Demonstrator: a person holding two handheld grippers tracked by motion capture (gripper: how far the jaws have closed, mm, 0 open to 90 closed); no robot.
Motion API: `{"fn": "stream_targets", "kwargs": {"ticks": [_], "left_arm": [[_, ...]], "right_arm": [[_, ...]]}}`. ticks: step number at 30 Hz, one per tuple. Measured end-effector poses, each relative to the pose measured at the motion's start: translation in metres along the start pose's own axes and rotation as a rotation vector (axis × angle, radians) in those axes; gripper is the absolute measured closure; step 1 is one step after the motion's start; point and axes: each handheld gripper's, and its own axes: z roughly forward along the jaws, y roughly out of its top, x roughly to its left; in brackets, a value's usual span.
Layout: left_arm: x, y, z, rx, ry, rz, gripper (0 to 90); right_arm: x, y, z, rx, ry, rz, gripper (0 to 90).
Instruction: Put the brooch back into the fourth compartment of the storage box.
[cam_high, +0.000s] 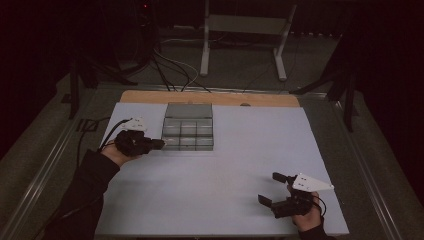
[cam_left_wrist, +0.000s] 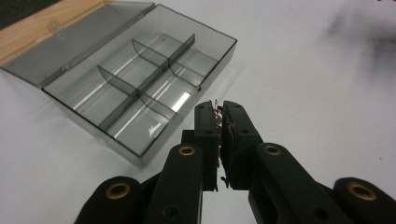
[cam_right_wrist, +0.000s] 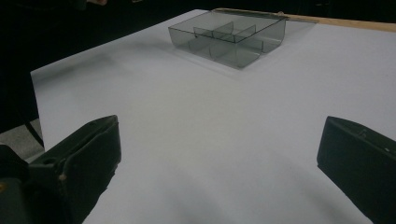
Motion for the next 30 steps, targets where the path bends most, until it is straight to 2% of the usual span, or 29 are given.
{"fn": "stream_targets", "kwargs": {"ticks": [5,13,18,21,30], "left_arm": [[0.001,0.005,0.003,0.001,0.007,0.000,87.8],[0.009,0.018,0.010,-0.010,0.009,-0.007,87.7],[0.015,0.022,0.015,-0.016,0.021,-0.043,87.7],[0.018,0.023,0.019,-0.018,0.027,-0.045,87.7],[0.032,0.023,0.032,-0.058,0.045,-0.099,87.6]], "right_arm": [[0.000,0.000,0.000,0.001,0.000,0.000,0.0],[0.000,0.000,0.000,0.000,0.002,0.001,0.0],[0.000,0.000,0.000,0.003,0.001,0.001,0.0],[0.000,0.000,0.000,0.003,-0.001,-0.001,0.0],[0.000,0.000,0.000,0.004,0.001,0.001,0.0]]}}
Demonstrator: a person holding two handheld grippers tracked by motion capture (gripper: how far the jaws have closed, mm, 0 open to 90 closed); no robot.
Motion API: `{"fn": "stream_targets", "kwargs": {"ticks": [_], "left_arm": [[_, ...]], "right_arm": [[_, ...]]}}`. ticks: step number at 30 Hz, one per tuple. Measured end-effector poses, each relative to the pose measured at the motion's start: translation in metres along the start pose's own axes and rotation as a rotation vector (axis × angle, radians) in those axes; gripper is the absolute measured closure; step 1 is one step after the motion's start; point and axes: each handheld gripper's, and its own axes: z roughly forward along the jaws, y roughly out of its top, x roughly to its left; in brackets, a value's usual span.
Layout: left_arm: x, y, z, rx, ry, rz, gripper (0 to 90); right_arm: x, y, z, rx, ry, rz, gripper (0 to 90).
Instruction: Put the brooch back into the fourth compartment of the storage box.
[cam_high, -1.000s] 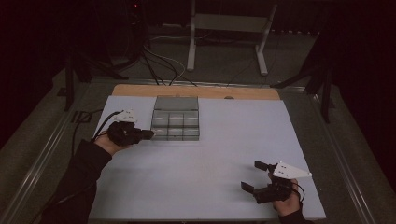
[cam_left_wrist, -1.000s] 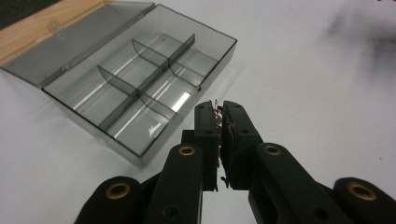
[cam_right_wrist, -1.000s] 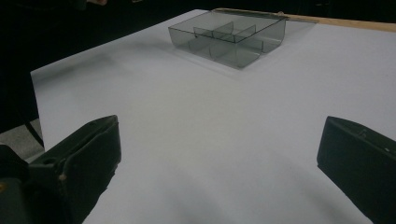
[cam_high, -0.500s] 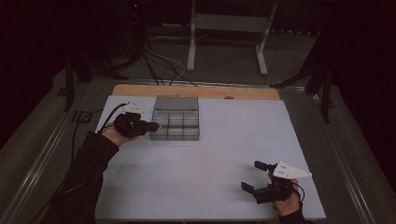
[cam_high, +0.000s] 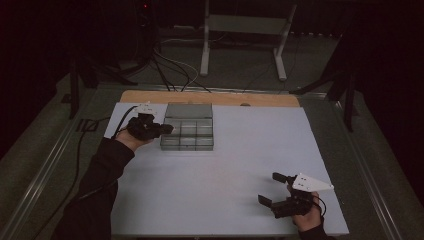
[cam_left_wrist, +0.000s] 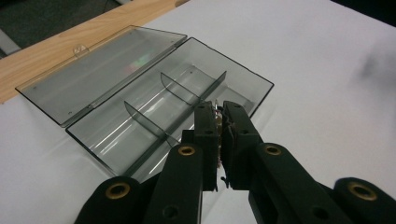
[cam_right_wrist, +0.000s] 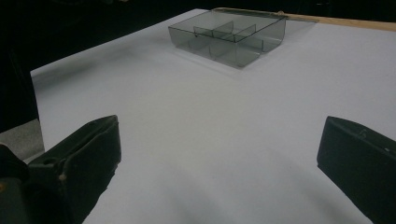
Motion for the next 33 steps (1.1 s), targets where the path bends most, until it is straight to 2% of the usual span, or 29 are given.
{"fn": "stream_targets", "kwargs": {"ticks": [4,7,12,21,33], "left_arm": [[0.005,-0.001,0.005,0.001,0.014,-0.011,87.6],[0.009,-0.002,0.009,-0.001,0.010,-0.031,87.6],[0.011,-0.006,0.017,0.007,0.013,-0.033,87.6],[0.017,-0.019,0.027,0.015,0.000,-0.073,87.5],[0.020,-0.032,0.036,0.047,0.002,-0.090,87.4]], "right_arm": [[0.000,0.000,0.000,0.000,0.001,0.001,0.0],[0.000,0.000,0.000,-0.001,0.001,-0.001,0.0],[0.000,0.000,0.000,-0.001,0.002,0.001,0.0],[0.000,0.000,0.000,-0.002,0.002,0.002,0.0],[0.000,0.000,0.000,-0.001,0.002,0.002,0.0]]}}
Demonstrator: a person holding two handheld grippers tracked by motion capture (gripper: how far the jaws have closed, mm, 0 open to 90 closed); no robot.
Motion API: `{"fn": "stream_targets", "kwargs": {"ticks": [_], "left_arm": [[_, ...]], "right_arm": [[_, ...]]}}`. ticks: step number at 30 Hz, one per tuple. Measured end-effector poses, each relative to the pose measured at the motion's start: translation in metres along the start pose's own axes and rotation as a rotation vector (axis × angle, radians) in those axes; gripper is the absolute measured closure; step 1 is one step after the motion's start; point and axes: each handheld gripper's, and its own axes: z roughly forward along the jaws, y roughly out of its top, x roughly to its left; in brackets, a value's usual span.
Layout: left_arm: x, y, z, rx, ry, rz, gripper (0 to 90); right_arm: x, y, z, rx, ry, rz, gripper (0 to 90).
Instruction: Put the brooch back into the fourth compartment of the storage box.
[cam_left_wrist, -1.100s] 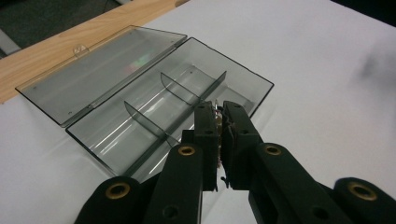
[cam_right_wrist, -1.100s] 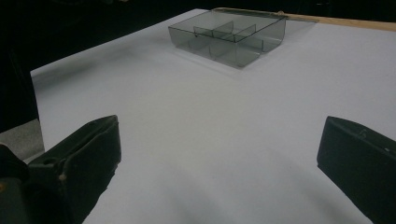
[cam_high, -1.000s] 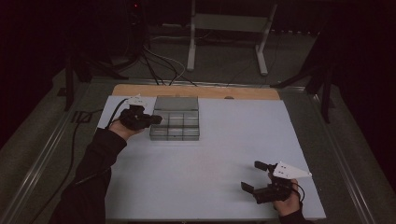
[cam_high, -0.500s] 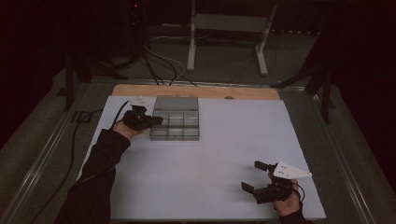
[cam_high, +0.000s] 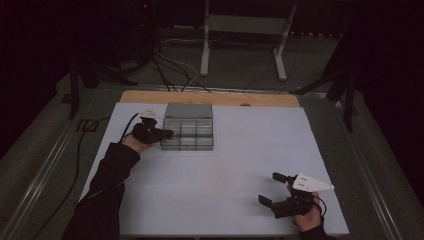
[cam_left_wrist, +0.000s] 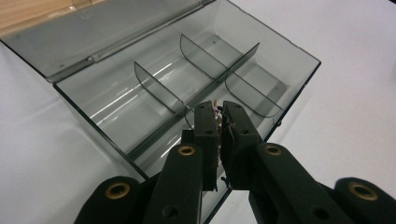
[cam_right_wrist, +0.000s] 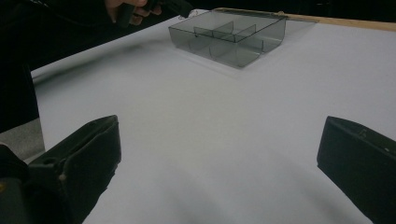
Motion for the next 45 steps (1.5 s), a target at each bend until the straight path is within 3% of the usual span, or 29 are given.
{"fn": "stream_targets", "kwargs": {"ticks": [14,25,27,32,45], "left_arm": [[-0.001,-0.003,0.009,0.057,0.027,0.009,87.3],[-0.002,0.003,0.007,0.028,0.057,-0.009,86.7],[-0.003,0.004,0.007,0.029,0.066,-0.012,81.2],[-0.004,0.006,0.002,0.008,0.041,-0.039,69.0],[-0.016,0.014,-0.019,-0.044,0.042,-0.017,38.2]], "right_arm": [[0.000,0.000,0.000,0.002,0.001,0.000,0.0],[0.000,0.000,0.000,0.002,0.002,-0.002,0.0],[0.000,0.000,0.000,-0.001,0.000,0.001,0.0],[0.000,0.000,0.000,0.000,0.001,0.001,0.0],[0.000,0.000,0.000,0.000,0.000,0.000,0.0]]}}
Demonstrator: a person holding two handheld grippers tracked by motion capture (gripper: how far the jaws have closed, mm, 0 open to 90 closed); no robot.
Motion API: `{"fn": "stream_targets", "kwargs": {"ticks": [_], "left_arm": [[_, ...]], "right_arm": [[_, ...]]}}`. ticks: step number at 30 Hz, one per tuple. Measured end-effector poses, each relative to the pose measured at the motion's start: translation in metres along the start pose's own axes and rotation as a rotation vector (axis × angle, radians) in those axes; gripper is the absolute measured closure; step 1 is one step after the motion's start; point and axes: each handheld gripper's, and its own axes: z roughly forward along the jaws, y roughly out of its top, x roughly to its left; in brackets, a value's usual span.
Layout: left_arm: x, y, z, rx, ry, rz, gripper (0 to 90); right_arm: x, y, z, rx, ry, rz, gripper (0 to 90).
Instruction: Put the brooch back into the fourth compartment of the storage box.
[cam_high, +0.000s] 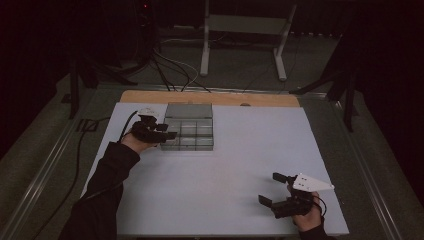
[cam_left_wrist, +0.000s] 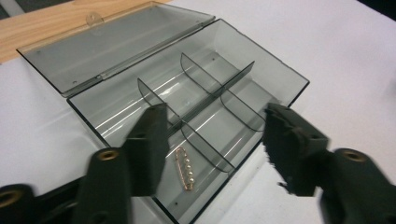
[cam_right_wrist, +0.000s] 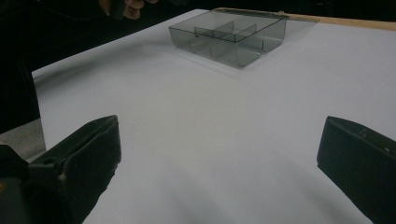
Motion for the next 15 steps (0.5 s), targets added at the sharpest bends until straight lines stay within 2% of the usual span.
{"fn": "stream_targets", "kwargs": {"ticks": [6,7,9,12,15], "left_arm": [[-0.001,0.002,-0.012,-0.038,0.004,-0.038,17.1],[0.000,0.002,-0.014,-0.047,-0.008,-0.040,16.6],[0.000,0.001,-0.017,-0.055,-0.023,-0.050,9.3],[-0.001,-0.002,-0.022,-0.071,-0.028,-0.052,3.7],[-0.004,-0.004,-0.026,-0.080,-0.031,-0.049,2.1]], "right_arm": [[0.000,0.000,0.001,0.001,0.002,0.001,0.0],[0.000,0.000,0.001,0.002,0.002,0.004,0.0],[-0.001,0.000,0.001,0.000,0.002,0.007,0.0],[0.000,0.001,0.002,0.002,0.006,0.001,0.0],[0.000,0.001,0.003,0.003,0.008,0.003,0.0]]}}
